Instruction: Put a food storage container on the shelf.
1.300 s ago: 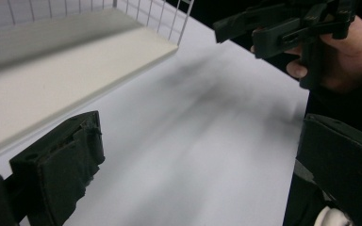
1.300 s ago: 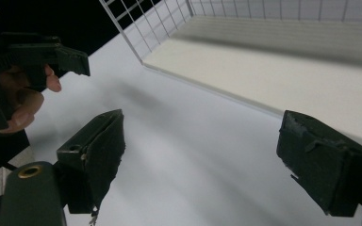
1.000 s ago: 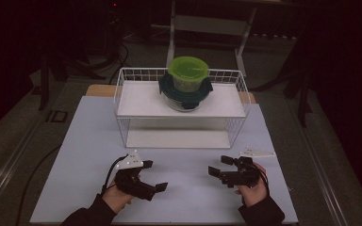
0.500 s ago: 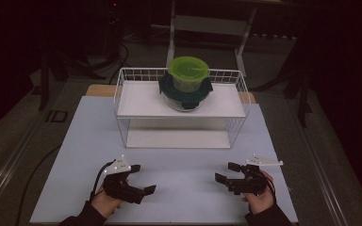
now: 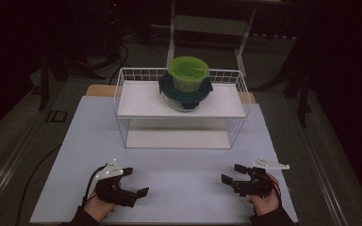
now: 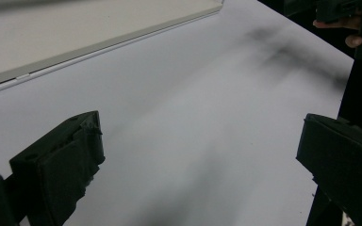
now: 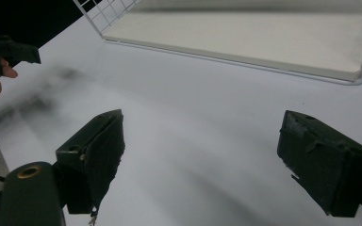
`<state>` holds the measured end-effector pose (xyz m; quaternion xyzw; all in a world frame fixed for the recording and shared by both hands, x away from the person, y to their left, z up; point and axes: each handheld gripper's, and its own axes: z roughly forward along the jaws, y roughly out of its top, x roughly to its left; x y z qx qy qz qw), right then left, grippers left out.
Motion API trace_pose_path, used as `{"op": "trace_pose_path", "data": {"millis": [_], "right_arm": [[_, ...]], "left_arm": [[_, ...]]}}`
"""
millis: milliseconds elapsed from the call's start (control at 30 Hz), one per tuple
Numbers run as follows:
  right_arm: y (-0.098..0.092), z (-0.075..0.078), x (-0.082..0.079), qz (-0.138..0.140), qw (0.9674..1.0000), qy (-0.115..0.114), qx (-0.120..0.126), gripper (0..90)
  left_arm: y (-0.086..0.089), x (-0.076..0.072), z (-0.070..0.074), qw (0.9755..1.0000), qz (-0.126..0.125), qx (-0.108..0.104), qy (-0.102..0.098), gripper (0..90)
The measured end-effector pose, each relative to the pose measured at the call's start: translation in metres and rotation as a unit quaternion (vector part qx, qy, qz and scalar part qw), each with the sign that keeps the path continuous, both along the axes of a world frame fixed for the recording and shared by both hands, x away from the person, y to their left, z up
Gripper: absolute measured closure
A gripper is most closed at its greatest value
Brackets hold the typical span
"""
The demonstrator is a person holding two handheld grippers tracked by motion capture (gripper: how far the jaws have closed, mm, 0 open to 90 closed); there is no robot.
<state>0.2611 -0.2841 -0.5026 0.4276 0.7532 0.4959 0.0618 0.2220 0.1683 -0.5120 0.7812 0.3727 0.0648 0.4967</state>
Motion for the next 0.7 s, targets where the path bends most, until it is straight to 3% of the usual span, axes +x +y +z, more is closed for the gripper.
{"op": "trace_pose_path", "data": {"millis": [200, 433, 700], "right_arm": [[-0.0011, -0.0044, 0.0047, -0.004, 1.0000, 0.001, -0.001, 15.0], [-0.0010, -0.0059, 0.0061, 0.000, 1.0000, -0.002, -0.003, 15.0], [0.0011, -0.0091, 0.0075, 0.004, 1.0000, 0.004, -0.008, 15.0]], "left_arm": [[0.0017, 0.0050, -0.0004, 0.9999, 0.003, -0.010, 0.003, 0.7], [0.0011, 0.0055, -0.0027, 1.0000, 0.004, -0.001, -0.001, 0.7], [0.0077, 0.0048, -0.0025, 0.9997, 0.022, -0.008, -0.009, 0.7]]}}
